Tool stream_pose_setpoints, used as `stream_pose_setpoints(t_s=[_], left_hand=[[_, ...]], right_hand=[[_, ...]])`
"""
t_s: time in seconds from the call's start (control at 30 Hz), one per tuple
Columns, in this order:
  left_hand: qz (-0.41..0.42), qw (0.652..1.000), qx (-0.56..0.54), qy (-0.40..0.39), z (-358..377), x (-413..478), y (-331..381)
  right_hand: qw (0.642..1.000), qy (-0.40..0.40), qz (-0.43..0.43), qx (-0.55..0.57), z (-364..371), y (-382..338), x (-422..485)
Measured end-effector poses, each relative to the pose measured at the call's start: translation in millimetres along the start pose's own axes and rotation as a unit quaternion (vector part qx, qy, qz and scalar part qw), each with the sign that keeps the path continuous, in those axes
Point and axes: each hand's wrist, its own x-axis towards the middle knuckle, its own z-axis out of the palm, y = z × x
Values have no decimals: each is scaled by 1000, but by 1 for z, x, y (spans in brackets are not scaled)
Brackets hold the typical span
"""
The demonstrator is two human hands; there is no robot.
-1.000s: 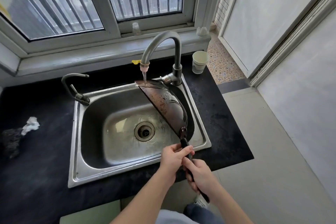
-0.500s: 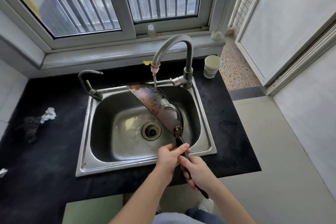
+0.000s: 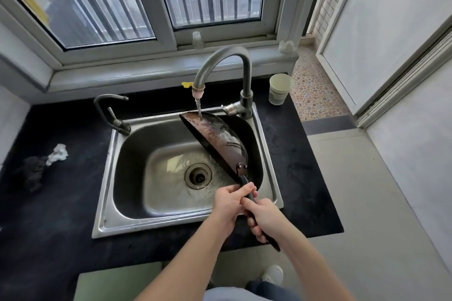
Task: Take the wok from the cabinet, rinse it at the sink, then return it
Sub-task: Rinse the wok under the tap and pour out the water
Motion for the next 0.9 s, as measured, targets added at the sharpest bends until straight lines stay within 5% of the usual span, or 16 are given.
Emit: stream_pose_setpoints(t_s=[0.57,0.9], left_hand=[[12,997,-76,3,-28,-5,-2],[-48,979,-160,-119,-49,-20,-26]], right_hand=[[986,-63,-122,-96,8,7,0],[993,-86,-73,-23,21,41,-13]])
